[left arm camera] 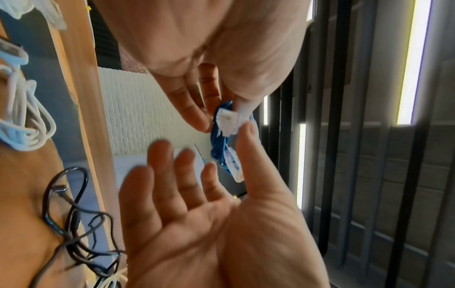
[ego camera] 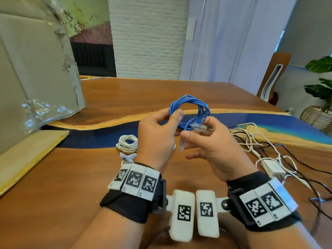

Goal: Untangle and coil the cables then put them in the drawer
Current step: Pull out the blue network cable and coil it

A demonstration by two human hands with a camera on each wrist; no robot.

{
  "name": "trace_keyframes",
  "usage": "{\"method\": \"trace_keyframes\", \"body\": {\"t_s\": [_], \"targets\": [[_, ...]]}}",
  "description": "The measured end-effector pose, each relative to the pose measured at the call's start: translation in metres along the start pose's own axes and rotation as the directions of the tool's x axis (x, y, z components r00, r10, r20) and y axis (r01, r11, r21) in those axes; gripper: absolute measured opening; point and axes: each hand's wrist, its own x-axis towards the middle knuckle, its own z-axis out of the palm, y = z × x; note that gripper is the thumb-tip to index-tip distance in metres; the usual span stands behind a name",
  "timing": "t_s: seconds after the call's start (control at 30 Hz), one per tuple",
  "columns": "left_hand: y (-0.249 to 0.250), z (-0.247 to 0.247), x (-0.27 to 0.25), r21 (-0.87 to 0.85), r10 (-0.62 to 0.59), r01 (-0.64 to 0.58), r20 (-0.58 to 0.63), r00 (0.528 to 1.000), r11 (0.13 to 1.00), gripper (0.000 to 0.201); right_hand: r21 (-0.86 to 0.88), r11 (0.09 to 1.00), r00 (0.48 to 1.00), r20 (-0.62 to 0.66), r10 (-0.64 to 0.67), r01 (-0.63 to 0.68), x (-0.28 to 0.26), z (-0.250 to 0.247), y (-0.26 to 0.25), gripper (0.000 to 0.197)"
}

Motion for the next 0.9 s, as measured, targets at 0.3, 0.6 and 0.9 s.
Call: {"method": "trace_keyframes", "body": {"t_s": [0.3, 0.6, 0.9], "targets": [[0.003, -0.01, 0.008, -0.058, -0.072, 0.067, -0.091, 0.993, 0.996, 0.014, 0.032, 0.999, 0.999, 0.042, 0.004, -0.005, -0.001, -0.009, -0.007, 0.042], [0.004, -0.023, 0.016, 0.058, -0.214, 0.213, 0.009, 0.977, 0.975, 0.012, -0.081, 0.997, 0.998, 0.067, 0.002, 0.004, 0.007, -0.021, 0.004, 0.033], [0.019, -0.074, 0.065, 0.416, -0.289, 0.284, -0.051, 0.956, 0.864, 0.021, 0.012, 1.0, 0.999, -0.026, 0.025, -0.025, 0.016, -0.038, 0.015, 0.023]]}}
